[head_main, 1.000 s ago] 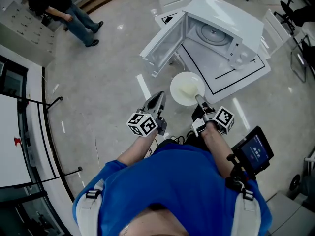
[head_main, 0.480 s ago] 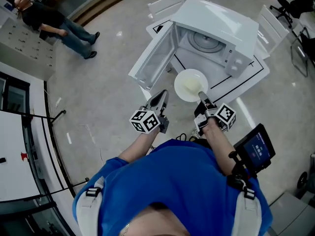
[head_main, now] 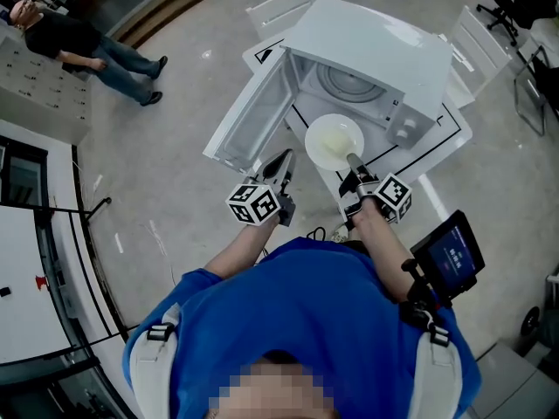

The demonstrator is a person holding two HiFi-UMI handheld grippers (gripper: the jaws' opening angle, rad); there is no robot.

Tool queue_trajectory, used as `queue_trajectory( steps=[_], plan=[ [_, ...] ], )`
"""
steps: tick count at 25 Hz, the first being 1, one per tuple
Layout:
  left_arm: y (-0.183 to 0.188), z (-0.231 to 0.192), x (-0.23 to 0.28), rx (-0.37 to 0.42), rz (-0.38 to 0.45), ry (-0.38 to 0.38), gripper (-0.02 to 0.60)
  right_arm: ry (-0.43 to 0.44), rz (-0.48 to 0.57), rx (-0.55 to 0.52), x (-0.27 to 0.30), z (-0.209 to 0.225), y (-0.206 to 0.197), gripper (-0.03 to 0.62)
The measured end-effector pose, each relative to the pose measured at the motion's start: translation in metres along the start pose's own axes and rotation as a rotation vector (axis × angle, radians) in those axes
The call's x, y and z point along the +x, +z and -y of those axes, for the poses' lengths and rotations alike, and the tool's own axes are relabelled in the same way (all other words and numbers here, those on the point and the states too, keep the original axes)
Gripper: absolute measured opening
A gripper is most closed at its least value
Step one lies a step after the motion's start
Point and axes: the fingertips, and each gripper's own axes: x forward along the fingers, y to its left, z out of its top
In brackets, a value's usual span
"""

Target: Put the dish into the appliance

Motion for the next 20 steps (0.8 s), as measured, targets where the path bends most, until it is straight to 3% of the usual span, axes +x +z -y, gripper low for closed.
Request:
queue_trajectory(
  steps=[11,20],
  plan=[
    [-0.002,-0.008,0.042,-0.011,-0.028,0.016,0.006,-0.028,0.016,0.017,0.024,0.014,0.031,0.009],
    [0.010,-0.032,0.091,-0.006,-0.087,-0.035,0.006,-0.074,0.089,0.024,0.065,0.017,0.061,0.009]
  ],
)
